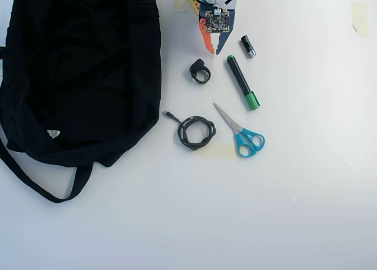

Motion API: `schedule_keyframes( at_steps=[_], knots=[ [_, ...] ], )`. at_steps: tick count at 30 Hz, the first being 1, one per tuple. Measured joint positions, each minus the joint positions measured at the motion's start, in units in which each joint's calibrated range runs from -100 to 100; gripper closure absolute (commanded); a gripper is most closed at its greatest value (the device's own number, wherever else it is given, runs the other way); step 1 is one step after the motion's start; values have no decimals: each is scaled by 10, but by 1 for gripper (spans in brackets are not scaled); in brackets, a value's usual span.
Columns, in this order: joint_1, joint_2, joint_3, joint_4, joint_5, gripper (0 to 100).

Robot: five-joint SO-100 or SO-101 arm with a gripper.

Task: Put the bike light into the black bag

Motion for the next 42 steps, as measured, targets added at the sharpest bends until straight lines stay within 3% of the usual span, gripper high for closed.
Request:
schedule_keyframes(
  at_steps=[6,13,16,21,29,37,42],
  knots=[
    [0,0,-3,-8,10,98],
    [0,71,-113,-48,117,98],
    [0,139,-197,-77,136,98],
    [-19,259,-320,-182,117,98],
    [-35,438,-481,-388,15,98],
    [-35,599,-585,-583,27,98],
    [-35,707,-662,-650,28,98]
  ],
)
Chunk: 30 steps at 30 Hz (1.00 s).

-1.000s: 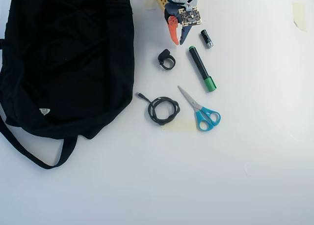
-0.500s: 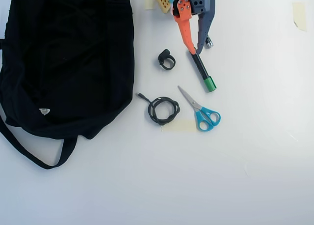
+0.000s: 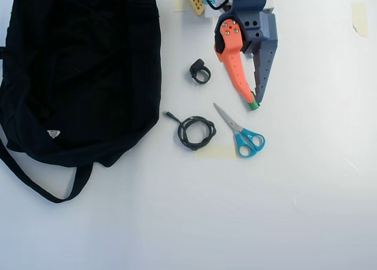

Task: Put the bike light into the black bag

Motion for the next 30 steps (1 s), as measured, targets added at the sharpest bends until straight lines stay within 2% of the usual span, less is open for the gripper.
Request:
schedule_keyframes(
  at_steps=[12,30],
  knots=[
    [20,203,-219,-6,0,98],
    [22,213,-190,-6,0,97]
  ],
)
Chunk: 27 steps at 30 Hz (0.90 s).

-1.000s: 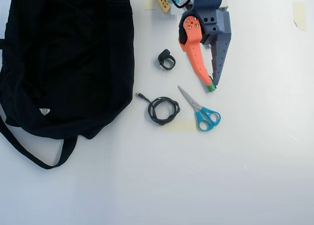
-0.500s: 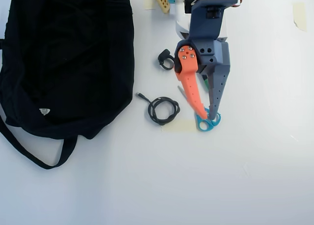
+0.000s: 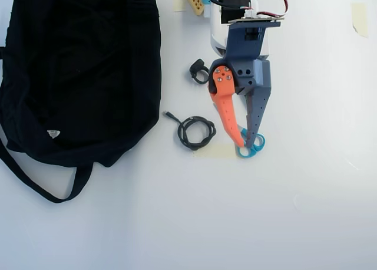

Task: Put the bike light into the black bag

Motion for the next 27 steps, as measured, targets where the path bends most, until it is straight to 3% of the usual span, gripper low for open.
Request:
schedule_keyframes(
  at_steps=[5,17,27],
  knots=[
    [-1,-13,20,14,0,96],
    [-1,-95,72,173,1,96],
    [7,-123,72,391,1,97]
  ],
)
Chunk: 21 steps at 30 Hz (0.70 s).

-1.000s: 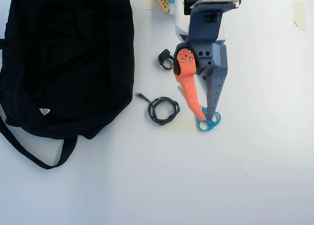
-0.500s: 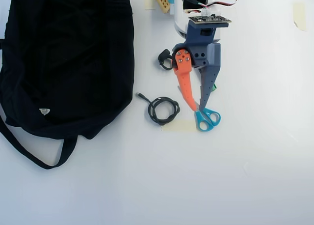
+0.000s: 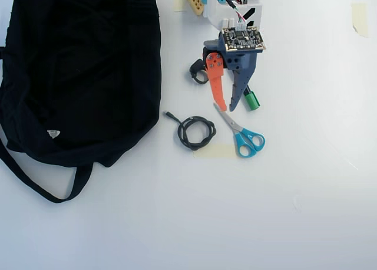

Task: Put the bike light into the black bag

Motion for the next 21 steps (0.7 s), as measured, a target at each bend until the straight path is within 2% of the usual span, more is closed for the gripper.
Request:
schedule_keyframes(
  at_steps=[14,21],
  knots=[
    [-1,-27,0,292,0,98],
    [-1,-27,0,404,0,98]
  ],
)
